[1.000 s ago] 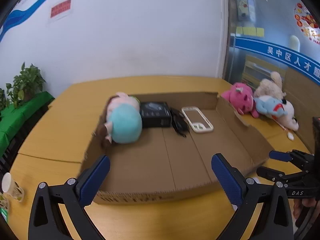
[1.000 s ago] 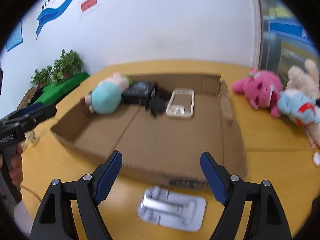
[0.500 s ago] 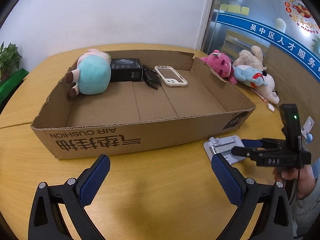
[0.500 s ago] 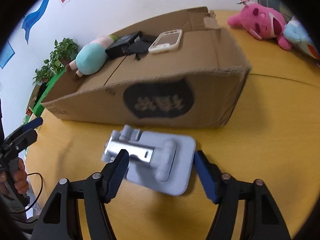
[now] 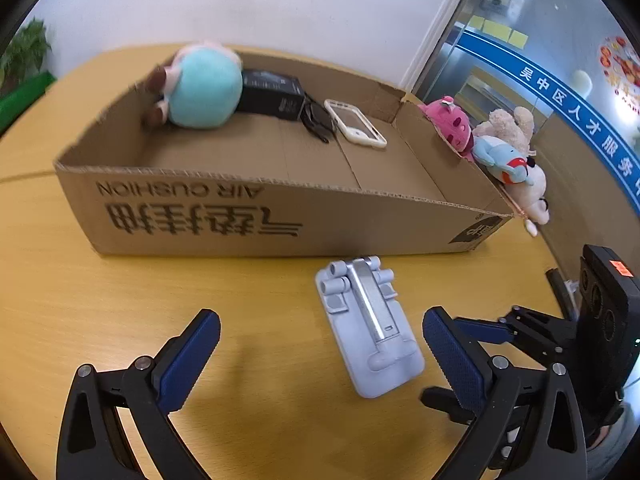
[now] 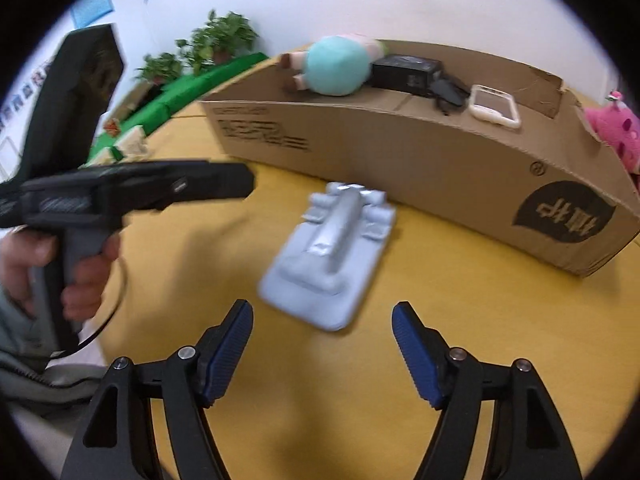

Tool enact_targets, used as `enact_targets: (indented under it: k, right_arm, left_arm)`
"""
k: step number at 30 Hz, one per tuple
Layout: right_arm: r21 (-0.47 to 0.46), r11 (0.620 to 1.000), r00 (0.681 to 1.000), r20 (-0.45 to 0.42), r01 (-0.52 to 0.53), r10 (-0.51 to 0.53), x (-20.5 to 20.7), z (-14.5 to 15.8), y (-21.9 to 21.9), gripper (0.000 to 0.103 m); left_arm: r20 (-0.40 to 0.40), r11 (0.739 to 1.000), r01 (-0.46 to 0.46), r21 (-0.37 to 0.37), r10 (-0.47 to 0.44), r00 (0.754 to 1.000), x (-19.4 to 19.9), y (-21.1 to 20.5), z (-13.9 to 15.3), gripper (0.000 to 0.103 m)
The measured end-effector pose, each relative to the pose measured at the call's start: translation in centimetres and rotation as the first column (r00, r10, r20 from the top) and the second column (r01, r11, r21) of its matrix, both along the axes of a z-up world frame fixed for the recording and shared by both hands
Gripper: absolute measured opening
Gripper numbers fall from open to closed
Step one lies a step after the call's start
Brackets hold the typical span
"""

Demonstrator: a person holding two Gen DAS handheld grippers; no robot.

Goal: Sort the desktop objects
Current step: 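Grasp the white phone stand with the left gripper while the right gripper clamps it, then lift the phone stand with both grippers and carry it into the box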

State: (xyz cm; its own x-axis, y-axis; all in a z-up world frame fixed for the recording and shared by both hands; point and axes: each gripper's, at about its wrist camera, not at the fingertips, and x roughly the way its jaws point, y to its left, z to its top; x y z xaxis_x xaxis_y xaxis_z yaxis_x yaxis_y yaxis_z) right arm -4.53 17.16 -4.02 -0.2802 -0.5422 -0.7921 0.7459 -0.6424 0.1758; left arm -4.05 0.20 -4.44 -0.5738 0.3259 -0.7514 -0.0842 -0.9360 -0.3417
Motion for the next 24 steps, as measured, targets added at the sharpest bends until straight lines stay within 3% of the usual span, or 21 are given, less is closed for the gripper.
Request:
enact_targets:
  k: [5,8,11,14,16,18,24]
  right_arm:
    - [0.021,0.999,0.999,-0.019,0.028,-0.027,-0.8,-0.7,-2.0,0.073]
    - [0.035,0.999,0.999,-0.012,0.039,-0.039,-0.3,-1.9,-2.7,0.073]
    - [0.052,0.998,0.997,-0.068,0.043,-0.040,0.3,-2.5,-3.5,0.076]
    - [0.068,0.997,0.993,-0.117,0.041,-0.033,0.6,-2.7,-3.8,0.075]
    - [0.095,0.995,0.990,-0.142,0.037,-0.023,0.9,-2.8,-4.1,0.074]
    - [0.103,0.994,0.988,-0.153,0.042,-0.026,0.9,-2.8,-4.2,0.074]
    - [0.100,0.994,0.988,-0.155,0.033,-0.017,1.4,-2.0,-3.6,0.073]
  left_arm:
    - [0.071,0.994,0.021,0.104,-0.029,0.997,-1.8,0.6,-1.7,0.100]
    - [0.090,0.989,0.059,0.138,-0.072,0.993,-2.8,1.3,-2.3,0.093]
    - [0.149,0.990,0.064,0.128,-0.083,0.985,-3.6,1.9,-3.5,0.081]
    - [0.134,0.985,0.114,0.128,-0.131,0.982,-3.6,2.6,-3.6,0.073]
    - [0.136,0.982,0.138,0.130,-0.155,0.978,-3.5,3.4,-3.7,0.054]
    - [0.121,0.988,0.136,0.068,-0.143,0.982,-3.3,4.0,-3.5,0.048]
    - [0.112,0.992,0.118,0.052,-0.123,0.986,-2.3,4.2,-3.0,0.046]
